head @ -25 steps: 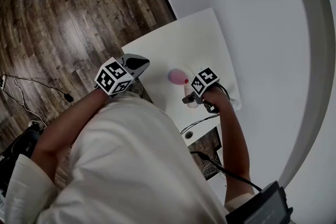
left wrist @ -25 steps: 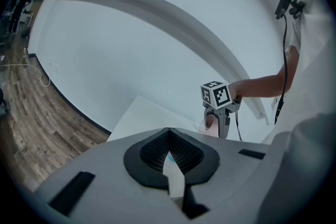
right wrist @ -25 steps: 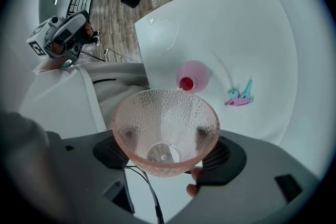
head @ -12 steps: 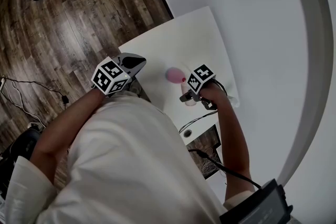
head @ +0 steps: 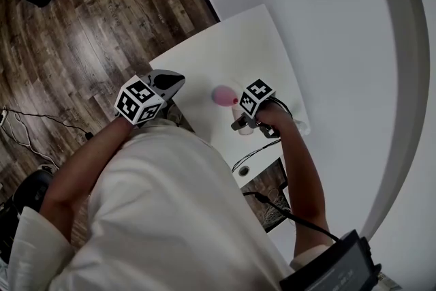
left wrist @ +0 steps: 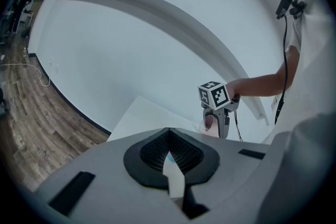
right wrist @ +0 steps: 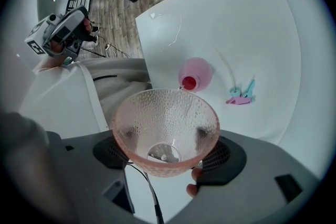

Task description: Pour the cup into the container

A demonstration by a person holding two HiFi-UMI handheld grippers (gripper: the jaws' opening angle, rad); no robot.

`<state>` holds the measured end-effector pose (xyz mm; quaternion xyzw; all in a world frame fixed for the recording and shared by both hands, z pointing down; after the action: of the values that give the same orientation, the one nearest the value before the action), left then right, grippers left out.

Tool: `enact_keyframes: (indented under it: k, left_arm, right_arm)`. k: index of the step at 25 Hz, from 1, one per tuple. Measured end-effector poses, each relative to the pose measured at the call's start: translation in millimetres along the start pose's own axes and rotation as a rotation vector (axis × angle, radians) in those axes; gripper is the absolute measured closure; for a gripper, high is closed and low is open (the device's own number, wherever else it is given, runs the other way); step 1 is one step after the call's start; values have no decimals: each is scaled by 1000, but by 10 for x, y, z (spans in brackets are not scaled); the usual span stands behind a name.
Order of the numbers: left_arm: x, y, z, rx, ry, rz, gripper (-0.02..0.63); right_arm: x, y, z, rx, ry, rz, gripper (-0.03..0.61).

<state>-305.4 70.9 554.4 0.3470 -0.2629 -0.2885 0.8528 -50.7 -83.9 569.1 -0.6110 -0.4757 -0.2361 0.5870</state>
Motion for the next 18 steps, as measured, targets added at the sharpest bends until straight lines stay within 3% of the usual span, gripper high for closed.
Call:
enact_keyframes:
  k: [18]
  left_arm:
    - [-100,54,-82,-3,-7,-17,604]
  right_arm:
    - [-34,-48,25,-52,19,72,199]
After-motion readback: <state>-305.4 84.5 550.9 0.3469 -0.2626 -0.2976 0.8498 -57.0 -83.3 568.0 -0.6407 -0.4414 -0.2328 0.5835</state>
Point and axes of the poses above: the fingertips, and each gripper's own axes: x forward along the fingers, z to its left, y out of its underside, the point moved 9 cm from there along -x, backward along the fingers, and after that the axes turned 15 degrees about y, right-handed, at the moved point
